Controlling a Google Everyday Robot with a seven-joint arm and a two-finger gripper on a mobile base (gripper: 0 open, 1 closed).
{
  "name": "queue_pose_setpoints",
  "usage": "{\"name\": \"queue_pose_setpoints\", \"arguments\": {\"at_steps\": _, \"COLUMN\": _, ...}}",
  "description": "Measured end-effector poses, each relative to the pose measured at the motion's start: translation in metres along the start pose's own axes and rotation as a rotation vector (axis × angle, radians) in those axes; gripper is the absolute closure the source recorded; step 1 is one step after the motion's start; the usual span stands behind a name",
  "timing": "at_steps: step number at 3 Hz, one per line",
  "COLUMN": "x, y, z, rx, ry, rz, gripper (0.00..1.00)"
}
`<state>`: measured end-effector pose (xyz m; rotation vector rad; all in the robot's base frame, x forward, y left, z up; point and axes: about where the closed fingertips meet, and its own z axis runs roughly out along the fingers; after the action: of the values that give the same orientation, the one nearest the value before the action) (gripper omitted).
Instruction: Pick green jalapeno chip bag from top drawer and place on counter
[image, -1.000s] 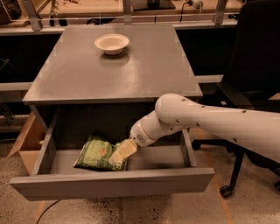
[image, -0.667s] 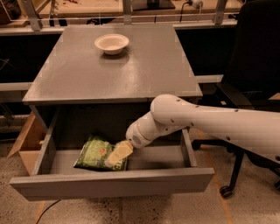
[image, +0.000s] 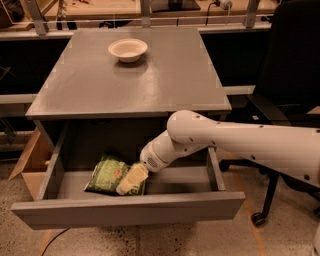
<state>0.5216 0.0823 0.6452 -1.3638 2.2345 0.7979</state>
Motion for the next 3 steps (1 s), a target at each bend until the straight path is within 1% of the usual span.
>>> {"name": "queue_pose_setpoints", "arguments": {"at_steps": 1, "x": 0.0025, "y": 0.0019, "z": 0.0071, "rx": -0.007, "ry": 0.007, "rz": -0.005, "gripper": 0.18}}
{"name": "queue_pose_setpoints", "arguments": {"at_steps": 3, "x": 0.0059, "y": 0.0021, "z": 0.0124, "rx": -0.008, "ry": 0.010, "rz": -0.006, "gripper": 0.65}}
